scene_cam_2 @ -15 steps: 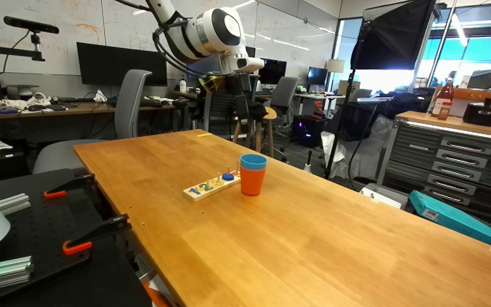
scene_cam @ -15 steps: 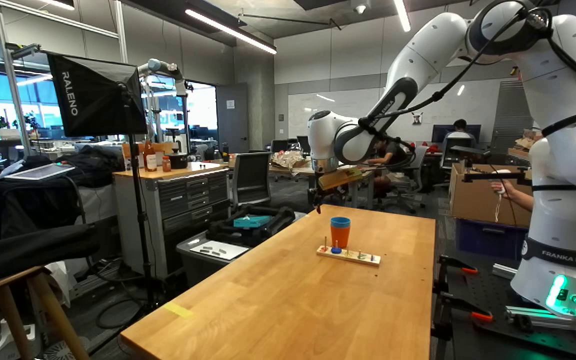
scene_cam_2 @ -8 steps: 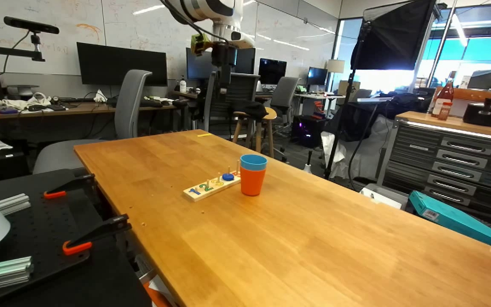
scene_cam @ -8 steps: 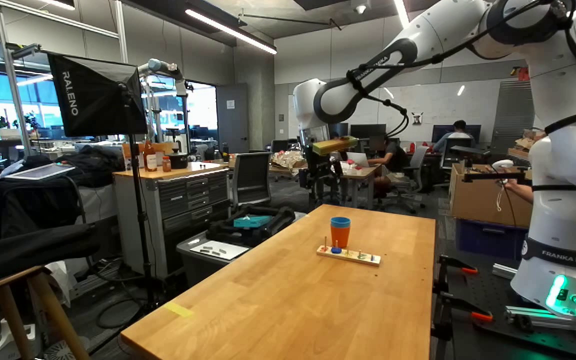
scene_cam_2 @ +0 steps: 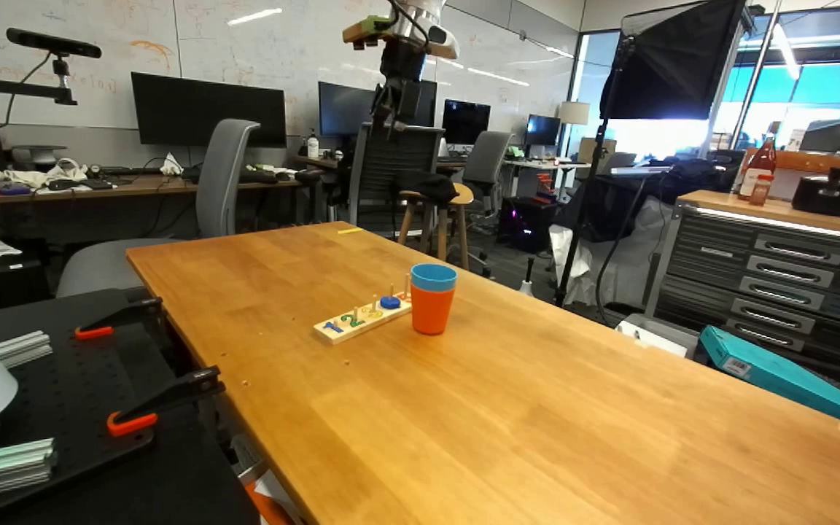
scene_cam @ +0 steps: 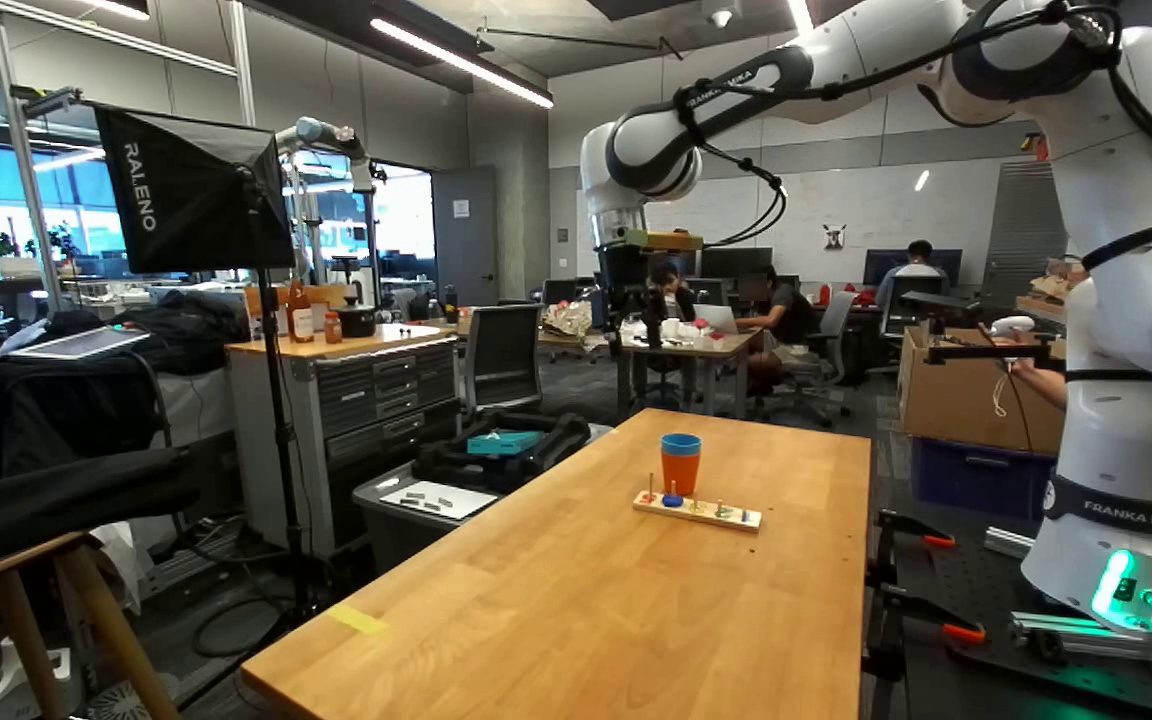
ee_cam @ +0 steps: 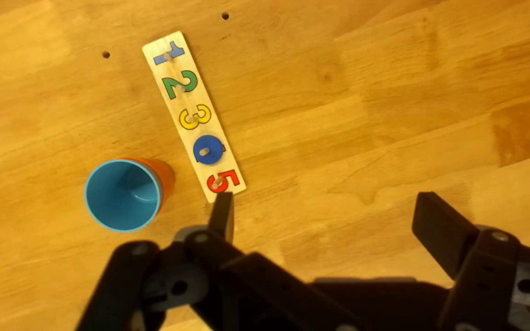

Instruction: Pick up the blue cup and place it inside the orange cup

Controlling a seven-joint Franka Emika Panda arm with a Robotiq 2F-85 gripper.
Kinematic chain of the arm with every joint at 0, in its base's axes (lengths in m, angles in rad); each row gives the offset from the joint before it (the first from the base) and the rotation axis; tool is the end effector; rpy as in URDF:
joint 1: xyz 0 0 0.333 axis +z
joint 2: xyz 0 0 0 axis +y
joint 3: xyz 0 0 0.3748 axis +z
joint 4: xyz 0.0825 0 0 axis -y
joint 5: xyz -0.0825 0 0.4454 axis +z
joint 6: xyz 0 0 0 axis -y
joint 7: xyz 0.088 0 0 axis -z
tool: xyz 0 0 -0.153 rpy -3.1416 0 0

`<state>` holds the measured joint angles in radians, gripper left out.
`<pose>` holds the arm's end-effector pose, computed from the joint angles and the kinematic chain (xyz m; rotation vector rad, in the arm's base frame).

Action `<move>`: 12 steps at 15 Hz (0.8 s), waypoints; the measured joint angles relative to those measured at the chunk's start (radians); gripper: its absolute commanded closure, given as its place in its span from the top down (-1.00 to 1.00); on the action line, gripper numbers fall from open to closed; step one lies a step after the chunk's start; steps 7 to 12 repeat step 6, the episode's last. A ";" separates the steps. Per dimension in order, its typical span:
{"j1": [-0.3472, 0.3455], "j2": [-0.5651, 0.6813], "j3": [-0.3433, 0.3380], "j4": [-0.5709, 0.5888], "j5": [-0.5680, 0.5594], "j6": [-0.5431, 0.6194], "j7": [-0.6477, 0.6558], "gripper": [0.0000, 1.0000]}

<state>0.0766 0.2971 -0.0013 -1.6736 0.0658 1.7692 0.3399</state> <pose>0.6841 0.0604 0.4026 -3.0734 0.4395 0.3272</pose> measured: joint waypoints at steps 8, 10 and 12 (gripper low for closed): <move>-0.016 0.018 0.000 0.044 0.033 -0.052 -0.082 1.00; -0.016 0.018 0.000 0.044 0.033 -0.052 -0.082 1.00; -0.016 0.018 0.000 0.044 0.033 -0.052 -0.082 1.00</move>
